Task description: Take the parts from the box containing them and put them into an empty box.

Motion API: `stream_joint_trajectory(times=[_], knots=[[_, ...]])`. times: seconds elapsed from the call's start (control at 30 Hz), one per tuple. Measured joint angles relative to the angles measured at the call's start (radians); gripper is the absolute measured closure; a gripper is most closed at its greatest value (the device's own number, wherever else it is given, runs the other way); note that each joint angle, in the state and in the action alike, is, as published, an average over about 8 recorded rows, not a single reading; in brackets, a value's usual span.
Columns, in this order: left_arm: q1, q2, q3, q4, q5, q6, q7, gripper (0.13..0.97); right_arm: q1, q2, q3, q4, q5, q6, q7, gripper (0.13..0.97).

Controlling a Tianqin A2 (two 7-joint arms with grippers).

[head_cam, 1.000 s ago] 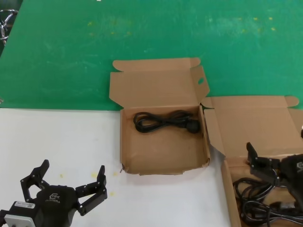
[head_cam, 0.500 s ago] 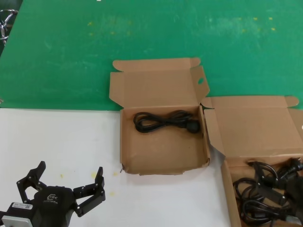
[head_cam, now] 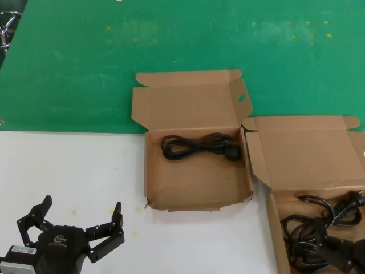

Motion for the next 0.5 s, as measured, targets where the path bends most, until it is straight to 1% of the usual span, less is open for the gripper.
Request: stream_joint_trajectory(times=[0.2,0.5], knots=[[0.002,-0.001,-0.002,-0.002,-0.001,-0.001,0.001,0.132,-0.025,-0.001,0.001,0.005,0.007,0.017,0.002,0.129],[0.003,-0.001,-0.002,-0.002,-0.001,-0.001,0.002,0.132,-0.028,-0.001,0.001,0.005,0.008,0.020,0.003,0.129]])
